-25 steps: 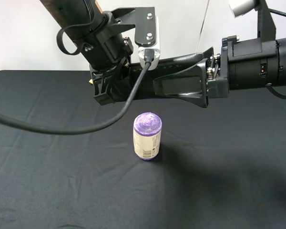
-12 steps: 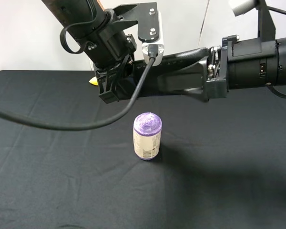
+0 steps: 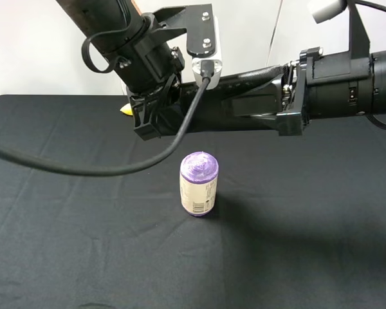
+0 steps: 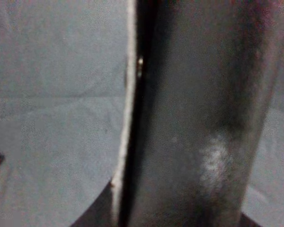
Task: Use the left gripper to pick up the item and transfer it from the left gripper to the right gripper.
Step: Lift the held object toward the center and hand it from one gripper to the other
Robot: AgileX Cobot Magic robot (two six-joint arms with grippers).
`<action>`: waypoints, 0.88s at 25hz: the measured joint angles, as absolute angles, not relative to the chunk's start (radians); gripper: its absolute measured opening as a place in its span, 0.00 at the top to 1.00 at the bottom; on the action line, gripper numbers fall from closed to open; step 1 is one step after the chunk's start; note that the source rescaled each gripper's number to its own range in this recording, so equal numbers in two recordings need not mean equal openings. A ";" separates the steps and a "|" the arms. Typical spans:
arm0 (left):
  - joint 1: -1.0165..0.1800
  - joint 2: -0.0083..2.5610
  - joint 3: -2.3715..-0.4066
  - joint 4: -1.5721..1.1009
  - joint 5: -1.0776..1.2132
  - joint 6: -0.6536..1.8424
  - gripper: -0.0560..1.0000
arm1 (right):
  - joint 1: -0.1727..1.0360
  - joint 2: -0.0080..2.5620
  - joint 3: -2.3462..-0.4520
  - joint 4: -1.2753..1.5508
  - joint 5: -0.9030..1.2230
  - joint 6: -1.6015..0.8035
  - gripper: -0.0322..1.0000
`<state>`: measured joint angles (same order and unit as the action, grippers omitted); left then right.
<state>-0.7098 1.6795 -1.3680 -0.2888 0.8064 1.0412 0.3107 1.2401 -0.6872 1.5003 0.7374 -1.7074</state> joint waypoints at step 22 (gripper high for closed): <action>-0.710 1.567 -1.368 -0.162 0.809 0.895 0.00 | 0.311 1.240 -0.687 1.487 0.731 -1.705 0.96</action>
